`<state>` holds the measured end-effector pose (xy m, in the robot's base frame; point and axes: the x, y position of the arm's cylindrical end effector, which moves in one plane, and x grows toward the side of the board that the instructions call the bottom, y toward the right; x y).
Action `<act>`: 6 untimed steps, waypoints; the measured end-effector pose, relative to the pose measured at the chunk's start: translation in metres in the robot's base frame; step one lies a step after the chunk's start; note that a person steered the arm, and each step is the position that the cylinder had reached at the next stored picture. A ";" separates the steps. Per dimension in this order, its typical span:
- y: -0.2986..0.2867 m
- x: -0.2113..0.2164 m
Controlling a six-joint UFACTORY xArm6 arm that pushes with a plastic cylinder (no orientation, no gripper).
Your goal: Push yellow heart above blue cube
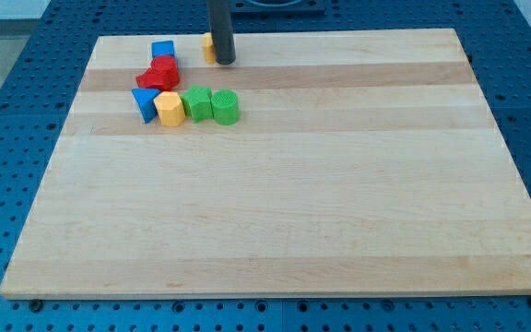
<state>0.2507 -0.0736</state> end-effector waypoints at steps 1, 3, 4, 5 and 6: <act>0.011 -0.004; -0.028 -0.030; -0.045 -0.030; -0.053 -0.030; -0.054 -0.035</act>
<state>0.2153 -0.1281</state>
